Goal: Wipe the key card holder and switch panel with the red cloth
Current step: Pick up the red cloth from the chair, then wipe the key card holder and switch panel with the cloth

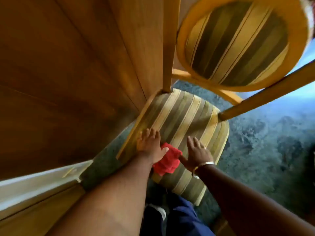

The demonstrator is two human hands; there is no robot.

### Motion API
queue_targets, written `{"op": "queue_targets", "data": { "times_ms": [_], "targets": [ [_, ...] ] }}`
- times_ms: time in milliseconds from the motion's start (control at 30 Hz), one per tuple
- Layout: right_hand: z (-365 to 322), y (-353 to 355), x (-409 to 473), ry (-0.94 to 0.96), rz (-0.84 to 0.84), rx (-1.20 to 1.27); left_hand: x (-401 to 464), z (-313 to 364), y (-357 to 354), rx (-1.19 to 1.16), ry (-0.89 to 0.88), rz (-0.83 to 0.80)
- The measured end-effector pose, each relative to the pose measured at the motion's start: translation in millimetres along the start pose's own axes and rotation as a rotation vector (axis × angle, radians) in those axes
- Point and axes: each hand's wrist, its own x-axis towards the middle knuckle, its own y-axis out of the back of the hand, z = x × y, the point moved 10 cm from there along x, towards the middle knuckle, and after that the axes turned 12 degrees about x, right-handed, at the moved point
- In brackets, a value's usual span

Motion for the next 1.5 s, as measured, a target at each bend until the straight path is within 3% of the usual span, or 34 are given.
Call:
{"op": "queue_targets", "data": {
  "times_ms": [133, 300, 433, 567, 667, 900, 1133, 1367, 1500],
  "targets": [
    [-2.3, -69.5, 6.9, -0.122, -0.085, 0.247, 8.3, -7.5, -66.7, -0.164, 0.117, -0.06],
    [-3.3, -96.3, 19.7, -0.205, 0.009, 0.251, 10.8, -9.4, -93.0, -0.365, 0.147, 0.07],
    [-0.6, -112.0, 27.6, -0.268, -0.019, 0.346, 9.2, -31.1, -113.4, -0.503, 0.278, 0.039],
    [-15.4, -98.8, 34.4, -0.26, -0.083, 0.415, 2.3, -39.1, -117.5, -0.796, 0.322, -0.111],
    [-58.7, -51.6, 37.4, -0.126, -0.037, 0.446, -14.6, -66.9, -73.9, -0.941, 0.326, -0.011],
    [-262.8, 124.4, 13.1, 0.326, 0.097, 0.488, -105.7, -206.9, 128.0, -1.027, 0.385, 0.488],
    [-514.5, 265.6, -128.4, 0.909, 0.207, 0.545, -345.3, -369.6, 290.7, -0.953, 0.455, 1.103],
    [-710.7, 312.5, -340.1, 1.423, 0.207, 0.683, -606.8, -470.4, 325.6, -1.121, 0.46, 1.735],
    [-775.3, 308.5, -438.5, 1.634, 0.227, 0.688, -693.3, -507.3, 308.6, -1.38, 0.287, 2.03]
  ]
}}
